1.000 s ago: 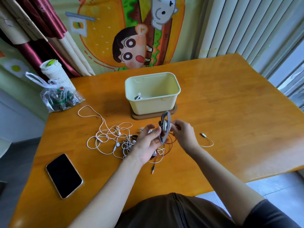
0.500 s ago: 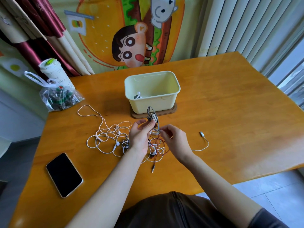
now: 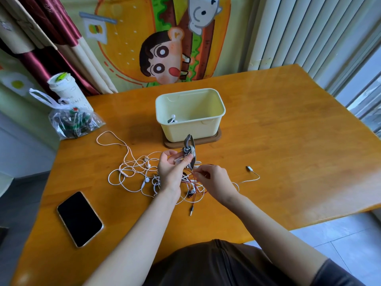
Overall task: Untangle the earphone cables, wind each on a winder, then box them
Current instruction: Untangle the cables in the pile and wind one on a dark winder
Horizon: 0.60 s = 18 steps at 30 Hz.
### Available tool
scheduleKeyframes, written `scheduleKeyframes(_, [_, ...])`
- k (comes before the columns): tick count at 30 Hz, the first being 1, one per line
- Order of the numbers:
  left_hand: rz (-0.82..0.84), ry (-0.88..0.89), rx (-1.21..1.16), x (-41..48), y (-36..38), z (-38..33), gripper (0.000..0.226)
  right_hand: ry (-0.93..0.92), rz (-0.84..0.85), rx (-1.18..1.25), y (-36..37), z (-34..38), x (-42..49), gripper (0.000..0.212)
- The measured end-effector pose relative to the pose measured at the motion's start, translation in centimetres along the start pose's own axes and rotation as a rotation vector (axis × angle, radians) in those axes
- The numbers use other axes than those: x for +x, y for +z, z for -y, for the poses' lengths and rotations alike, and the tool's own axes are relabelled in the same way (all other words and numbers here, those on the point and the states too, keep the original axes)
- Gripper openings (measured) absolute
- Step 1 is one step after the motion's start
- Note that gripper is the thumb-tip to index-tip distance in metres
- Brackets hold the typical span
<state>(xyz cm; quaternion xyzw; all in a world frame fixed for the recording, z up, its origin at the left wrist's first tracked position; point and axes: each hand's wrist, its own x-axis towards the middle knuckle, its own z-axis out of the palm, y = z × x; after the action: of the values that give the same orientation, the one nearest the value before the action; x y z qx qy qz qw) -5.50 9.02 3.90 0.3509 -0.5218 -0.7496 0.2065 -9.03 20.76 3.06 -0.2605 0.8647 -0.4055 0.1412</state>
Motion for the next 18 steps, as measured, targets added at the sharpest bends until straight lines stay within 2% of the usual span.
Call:
scheduleKeyframes(5, [0.011, 0.043, 0.074, 0.3, -0.4, 0.3, 0.036, -0.018, -0.001, 0.009, -0.5, 0.3, 0.1, 0.018])
scheduleKeyframes(9, [0.055, 0.157, 0.317, 0.3, -1.2, 0.9, 0.038, -0.037, -0.016, -0.032, -1.3, 0.2, 0.6, 0.019])
scheduleKeyframes(12, [0.118, 0.218, 0.457, 0.5, -1.6, 1.0, 0.039, -0.042, -0.004, -0.077, -2.5, -0.1, 1.2, 0.021])
scheduleKeyframes(18, [0.264, 0.221, 0.572, 0.4, -1.8, 1.0, 0.035, 0.011, -0.029, -0.065, -4.8, -0.7, 2.6, 0.018])
